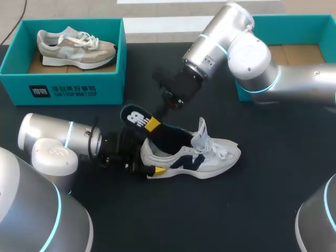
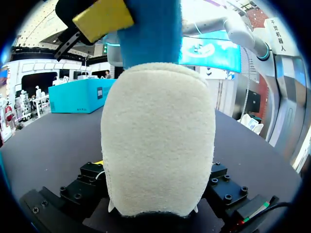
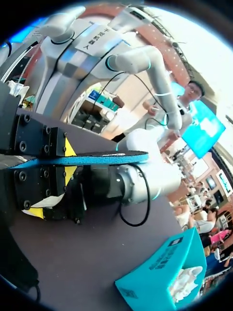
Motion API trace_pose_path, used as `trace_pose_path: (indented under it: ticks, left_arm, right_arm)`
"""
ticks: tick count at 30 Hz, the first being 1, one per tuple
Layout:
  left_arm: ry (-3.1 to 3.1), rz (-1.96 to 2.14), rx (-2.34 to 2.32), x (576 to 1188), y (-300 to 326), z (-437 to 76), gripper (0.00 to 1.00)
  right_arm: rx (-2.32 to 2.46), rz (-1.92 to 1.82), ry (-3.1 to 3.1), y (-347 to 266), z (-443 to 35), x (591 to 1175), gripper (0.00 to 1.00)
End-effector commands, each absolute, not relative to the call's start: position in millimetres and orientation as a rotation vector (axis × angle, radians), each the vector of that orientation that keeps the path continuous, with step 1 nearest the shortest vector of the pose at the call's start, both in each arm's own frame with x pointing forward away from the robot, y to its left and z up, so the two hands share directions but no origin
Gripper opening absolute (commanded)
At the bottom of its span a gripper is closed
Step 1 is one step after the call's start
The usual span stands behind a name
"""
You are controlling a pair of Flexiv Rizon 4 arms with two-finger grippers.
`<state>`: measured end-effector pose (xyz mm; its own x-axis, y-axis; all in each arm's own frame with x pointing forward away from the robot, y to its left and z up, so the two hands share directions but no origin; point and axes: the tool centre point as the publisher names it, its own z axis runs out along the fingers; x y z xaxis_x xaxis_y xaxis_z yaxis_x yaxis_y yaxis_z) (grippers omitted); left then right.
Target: Take the shoe out of the shoebox, open the shoe tongue, remove and reinsert the insole, then place the shoe into the shoebox
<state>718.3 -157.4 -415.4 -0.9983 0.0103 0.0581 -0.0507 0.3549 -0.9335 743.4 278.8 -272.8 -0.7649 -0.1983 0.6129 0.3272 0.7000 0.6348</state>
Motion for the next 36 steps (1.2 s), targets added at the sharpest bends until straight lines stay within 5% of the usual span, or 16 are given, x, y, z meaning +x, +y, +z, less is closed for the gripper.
trace_pose_path:
  ticks: [1, 14, 28, 36]
  left_arm:
    - [-2.543, 1.751, 0.039, 718.1, -156.6, -420.3, 0.00]
    - [-2.543, 1.751, 0.039, 718.1, -156.6, -420.3, 0.00]
    - [-2.543, 1.751, 0.039, 718.1, -156.6, -420.3, 0.00]
    - [-2.543, 1.751, 0.039, 718.1, -156.6, -420.3, 0.00]
  right_arm:
    - [-0.153, -1.140, -2.234, 273.0, -245.8, 737.8, 0.00]
    - [-0.499, -1.492, -2.030, 287.6, -171.5, 776.7, 0.00]
    - [-0.499, -1.492, -2.030, 287.6, -171.5, 776.7, 0.00]
    - [-0.468, -1.568, -2.046, 281.0, -110.2, 789.9, 0.00]
